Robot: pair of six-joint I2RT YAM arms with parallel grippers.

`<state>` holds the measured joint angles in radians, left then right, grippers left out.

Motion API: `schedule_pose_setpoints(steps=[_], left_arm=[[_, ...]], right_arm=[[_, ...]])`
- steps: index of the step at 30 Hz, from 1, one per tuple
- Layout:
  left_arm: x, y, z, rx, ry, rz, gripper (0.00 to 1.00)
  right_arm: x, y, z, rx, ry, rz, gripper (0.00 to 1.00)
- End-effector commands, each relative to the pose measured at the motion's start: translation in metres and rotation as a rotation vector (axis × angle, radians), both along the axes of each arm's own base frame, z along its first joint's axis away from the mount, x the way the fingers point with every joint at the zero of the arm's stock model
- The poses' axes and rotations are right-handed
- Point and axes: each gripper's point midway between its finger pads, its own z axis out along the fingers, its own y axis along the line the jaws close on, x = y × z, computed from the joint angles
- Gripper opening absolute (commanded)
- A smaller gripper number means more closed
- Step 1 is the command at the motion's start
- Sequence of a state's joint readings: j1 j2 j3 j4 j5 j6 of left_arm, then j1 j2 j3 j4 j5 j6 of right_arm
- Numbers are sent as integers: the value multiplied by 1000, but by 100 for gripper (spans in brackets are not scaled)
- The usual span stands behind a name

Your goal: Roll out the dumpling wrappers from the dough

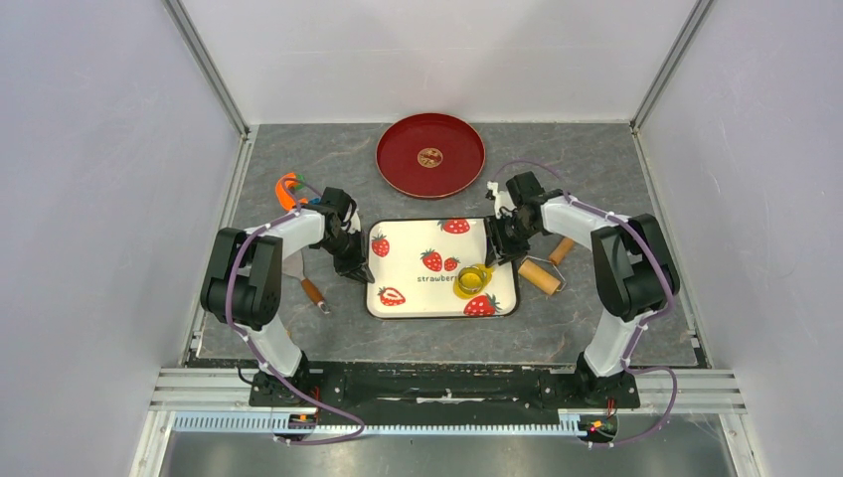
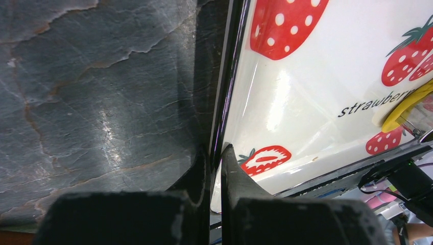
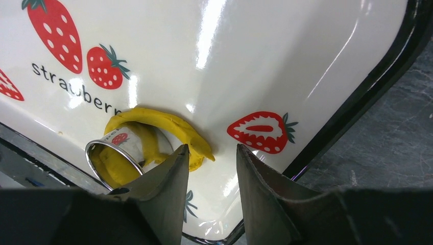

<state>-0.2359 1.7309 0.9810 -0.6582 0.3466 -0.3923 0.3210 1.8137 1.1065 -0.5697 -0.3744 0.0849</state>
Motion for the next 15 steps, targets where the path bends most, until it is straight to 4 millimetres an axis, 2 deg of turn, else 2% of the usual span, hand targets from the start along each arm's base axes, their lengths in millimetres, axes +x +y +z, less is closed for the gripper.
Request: schedule_pose_setpoints(steps=[1,15], left_arm=[[-1,8,-20,86,-3,-46,2],[-1,6,-20,84,-3,-47,2]], right_arm=[[-20,-21,-30,-172,25,60,42],[-35,-22,-56,-272,26,120,41]])
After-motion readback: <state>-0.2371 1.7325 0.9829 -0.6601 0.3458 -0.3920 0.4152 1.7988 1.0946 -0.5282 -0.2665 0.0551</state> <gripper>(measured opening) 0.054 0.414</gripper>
